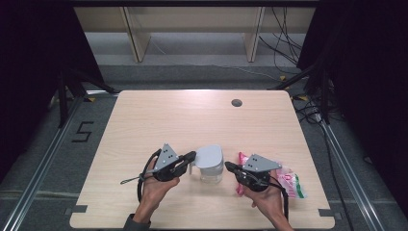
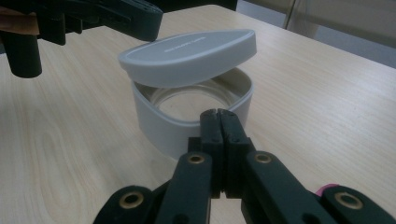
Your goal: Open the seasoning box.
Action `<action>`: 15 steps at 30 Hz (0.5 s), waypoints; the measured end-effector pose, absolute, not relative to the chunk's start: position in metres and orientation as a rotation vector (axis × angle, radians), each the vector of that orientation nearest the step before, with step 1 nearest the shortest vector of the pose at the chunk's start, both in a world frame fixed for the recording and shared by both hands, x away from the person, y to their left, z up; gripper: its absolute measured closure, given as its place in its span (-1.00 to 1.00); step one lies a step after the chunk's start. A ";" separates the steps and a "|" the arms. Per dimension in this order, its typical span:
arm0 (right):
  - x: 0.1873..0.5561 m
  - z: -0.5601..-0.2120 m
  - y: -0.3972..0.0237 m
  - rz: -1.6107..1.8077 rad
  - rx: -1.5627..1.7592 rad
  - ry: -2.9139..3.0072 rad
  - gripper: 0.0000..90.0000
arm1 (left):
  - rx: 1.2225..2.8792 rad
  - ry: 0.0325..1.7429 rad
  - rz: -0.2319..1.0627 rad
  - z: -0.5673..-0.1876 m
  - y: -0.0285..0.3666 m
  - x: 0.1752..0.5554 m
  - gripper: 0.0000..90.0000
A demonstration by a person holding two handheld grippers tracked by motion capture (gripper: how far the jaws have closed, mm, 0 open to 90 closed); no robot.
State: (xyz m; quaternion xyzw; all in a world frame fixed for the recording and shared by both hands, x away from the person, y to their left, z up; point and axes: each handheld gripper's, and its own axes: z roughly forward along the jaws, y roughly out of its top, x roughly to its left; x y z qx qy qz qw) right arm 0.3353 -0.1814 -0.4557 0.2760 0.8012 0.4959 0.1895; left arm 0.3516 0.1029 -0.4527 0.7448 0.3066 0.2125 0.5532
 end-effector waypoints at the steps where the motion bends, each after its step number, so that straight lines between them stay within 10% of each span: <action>1: 0.335 -0.456 -0.181 1.394 0.776 2.252 1.00 | 1.760 0.729 0.505 -0.453 0.103 0.352 0.95; 12: 0.333 -0.447 -0.172 1.398 0.751 2.249 1.00 | 1.759 0.719 0.507 -0.453 0.104 0.352 0.91; 15: 0.334 -0.444 -0.171 1.397 0.735 2.231 1.00 | 1.754 0.730 0.506 -0.451 0.108 0.354 0.54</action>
